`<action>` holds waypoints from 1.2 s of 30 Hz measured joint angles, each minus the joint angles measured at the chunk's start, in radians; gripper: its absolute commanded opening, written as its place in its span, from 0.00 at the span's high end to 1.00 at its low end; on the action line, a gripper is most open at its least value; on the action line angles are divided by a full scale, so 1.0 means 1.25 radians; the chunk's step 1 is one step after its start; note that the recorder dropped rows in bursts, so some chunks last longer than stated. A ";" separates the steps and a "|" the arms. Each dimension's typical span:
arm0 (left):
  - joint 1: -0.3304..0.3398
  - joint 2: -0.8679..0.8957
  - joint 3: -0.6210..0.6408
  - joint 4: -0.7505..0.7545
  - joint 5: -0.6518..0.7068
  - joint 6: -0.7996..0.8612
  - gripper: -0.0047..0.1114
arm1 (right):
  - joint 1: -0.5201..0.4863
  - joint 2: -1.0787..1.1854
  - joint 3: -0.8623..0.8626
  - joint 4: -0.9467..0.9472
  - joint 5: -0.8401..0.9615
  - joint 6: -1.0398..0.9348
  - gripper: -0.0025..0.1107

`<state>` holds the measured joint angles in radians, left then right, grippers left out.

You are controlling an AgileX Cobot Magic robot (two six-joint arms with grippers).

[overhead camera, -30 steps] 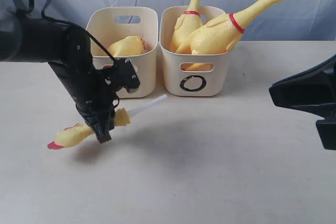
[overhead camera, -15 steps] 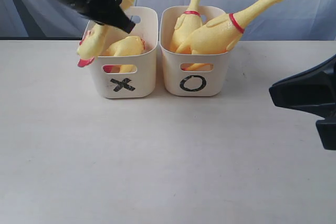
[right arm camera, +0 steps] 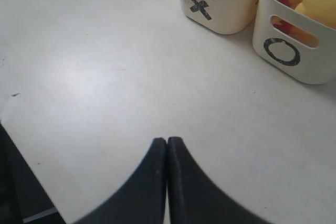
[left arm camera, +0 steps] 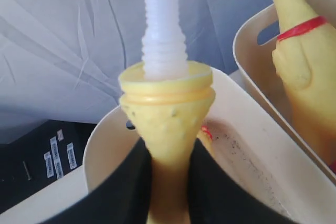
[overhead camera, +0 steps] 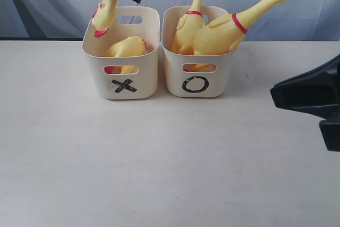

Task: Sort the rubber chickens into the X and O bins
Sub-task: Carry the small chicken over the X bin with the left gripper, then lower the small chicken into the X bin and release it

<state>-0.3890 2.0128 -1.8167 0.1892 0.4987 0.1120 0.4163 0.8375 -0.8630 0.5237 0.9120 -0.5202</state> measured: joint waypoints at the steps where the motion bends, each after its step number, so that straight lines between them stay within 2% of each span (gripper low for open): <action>1: 0.000 0.012 -0.013 0.000 -0.002 0.000 0.96 | 0.000 0.000 0.000 0.001 0.000 0.000 0.98; 8: 0.000 0.111 -0.065 0.001 0.000 0.000 0.96 | 0.000 0.000 0.000 0.010 0.000 0.000 0.98; 18: 0.010 0.167 -0.072 0.006 0.034 -0.010 0.96 | 0.000 0.000 0.000 0.016 0.000 0.001 0.98; 21: 0.024 0.168 -0.072 0.006 0.057 -0.026 0.90 | 0.000 0.000 0.000 0.017 0.000 0.001 0.98; 29: 0.039 0.168 -0.072 0.006 0.064 -0.034 0.63 | 0.000 0.000 0.000 0.019 0.000 0.001 0.98; 36: 0.039 0.168 -0.072 0.006 0.064 -0.034 0.61 | 0.000 0.000 0.000 0.019 0.000 0.001 0.98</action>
<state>-0.3407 2.2234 -1.9071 0.1964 0.5787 0.0700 0.4163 0.8375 -0.8630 0.5477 0.9120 -0.5186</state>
